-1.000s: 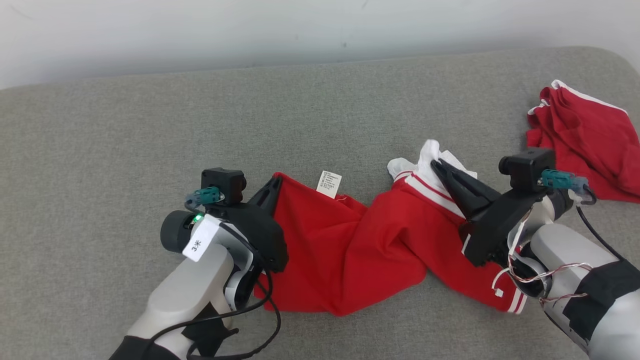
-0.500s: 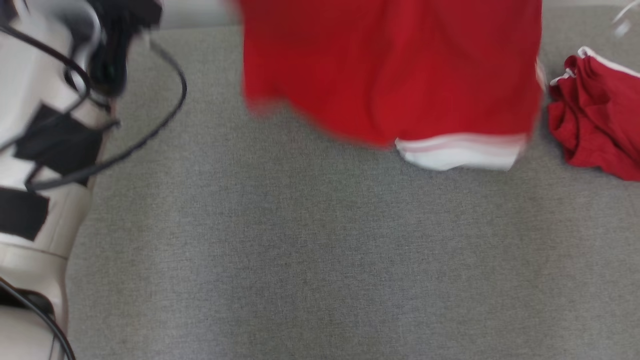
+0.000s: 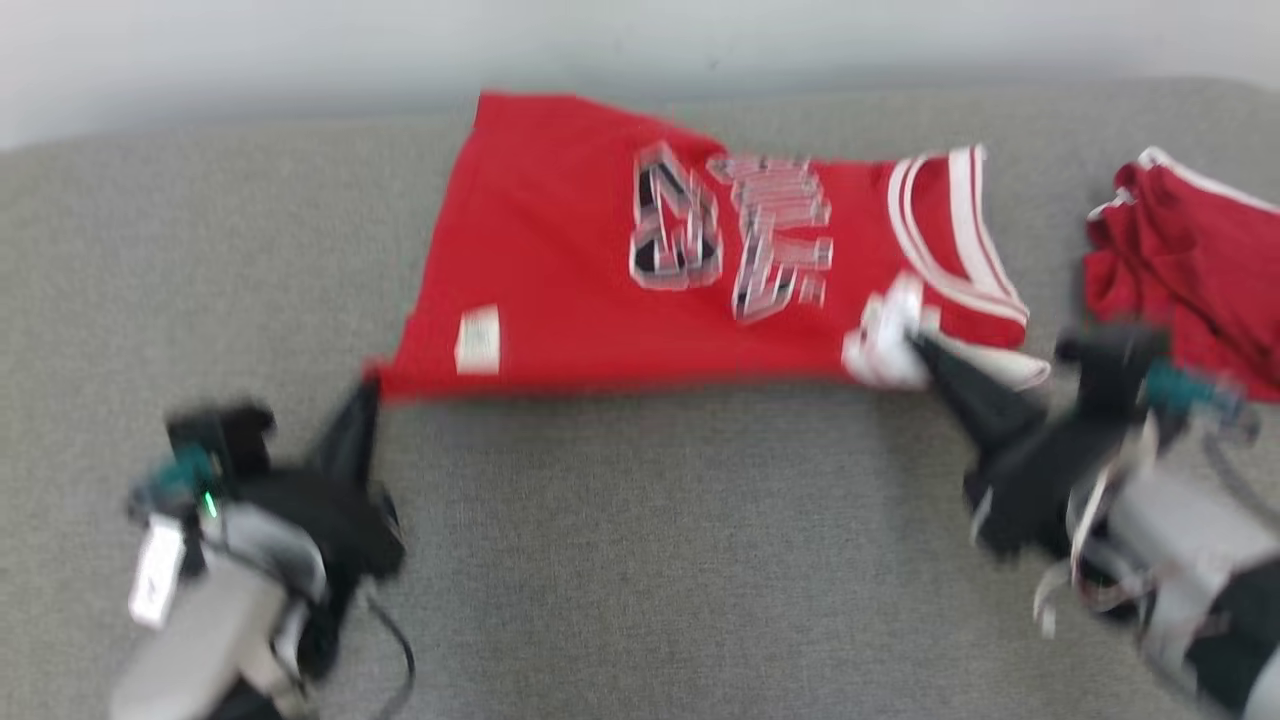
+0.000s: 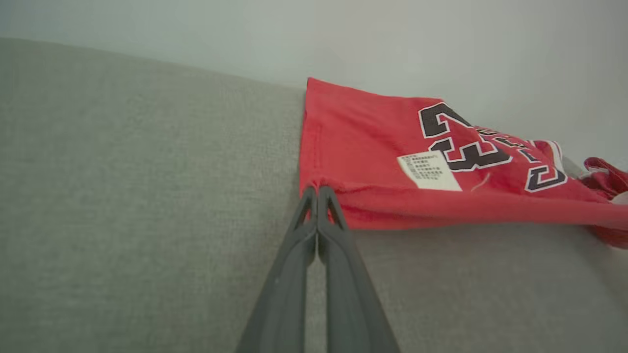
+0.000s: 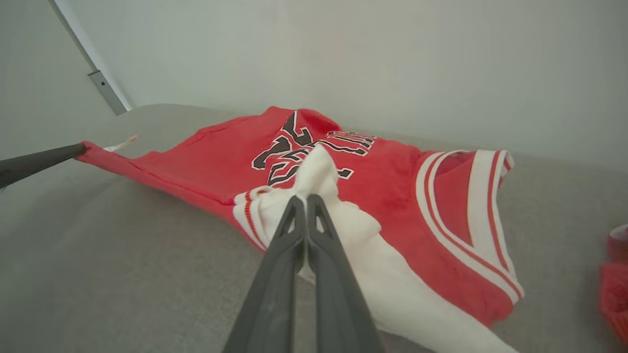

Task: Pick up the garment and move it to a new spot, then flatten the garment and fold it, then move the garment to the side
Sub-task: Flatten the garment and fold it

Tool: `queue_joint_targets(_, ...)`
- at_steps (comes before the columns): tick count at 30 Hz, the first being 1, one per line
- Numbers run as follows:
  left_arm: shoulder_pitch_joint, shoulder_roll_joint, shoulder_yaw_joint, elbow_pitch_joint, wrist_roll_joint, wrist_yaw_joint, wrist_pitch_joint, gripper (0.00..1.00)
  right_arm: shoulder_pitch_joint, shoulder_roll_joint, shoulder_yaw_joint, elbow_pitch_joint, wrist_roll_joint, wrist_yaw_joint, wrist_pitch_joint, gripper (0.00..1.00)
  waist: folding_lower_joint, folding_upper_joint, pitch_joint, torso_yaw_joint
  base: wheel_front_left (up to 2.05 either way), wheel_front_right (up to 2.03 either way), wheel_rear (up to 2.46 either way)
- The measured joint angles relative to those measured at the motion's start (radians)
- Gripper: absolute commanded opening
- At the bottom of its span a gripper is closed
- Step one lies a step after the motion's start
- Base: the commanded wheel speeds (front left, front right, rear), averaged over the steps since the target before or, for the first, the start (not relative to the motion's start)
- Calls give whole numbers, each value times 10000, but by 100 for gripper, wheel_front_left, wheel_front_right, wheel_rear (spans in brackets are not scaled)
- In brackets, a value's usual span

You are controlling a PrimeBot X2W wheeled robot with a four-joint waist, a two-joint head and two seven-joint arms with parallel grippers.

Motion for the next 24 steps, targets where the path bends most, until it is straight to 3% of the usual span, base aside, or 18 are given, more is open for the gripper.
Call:
queue_joint_targets(10,3051,-249,-428,-685,17,759,-40,0,3714,-548,347,-1406,75,0,-42,0,-2,-2,-1327,-211,0,0,0)
queue_joint_targets(19,3820,-84,-594,-867,242,1179,-40,0,4137,-575,754,-1294,-36,0,-40,0,-2,-2,-1562,-395,0,0,0)
queue_joint_targets(20,3819,-111,-573,-867,234,1181,-40,0,4138,-552,723,-1248,13,-2,-40,11,-1,-2,-1573,-401,0,0,0)
queue_joint_targets(21,3820,-127,-594,-863,232,1185,-40,0,4137,-541,704,-1239,19,0,-40,66,0,-2,-1592,-404,0,0,0)
queue_joint_targets(22,3833,-140,-585,-865,230,1212,-40,0,4138,-518,673,-1246,33,0,-40,100,0,-2,-1610,-413,0,0,0)
queue_joint_targets(23,3857,-140,-550,-871,228,1271,-40,71,4145,-483,596,-1290,140,0,-40,100,0,-2,-1627,-428,0,0,0)
queue_joint_targets(24,3914,-132,-487,-915,224,1279,-40,100,4165,-462,462,-1394,288,0,-38,100,0,-2,-1644,-443,0,0,0)
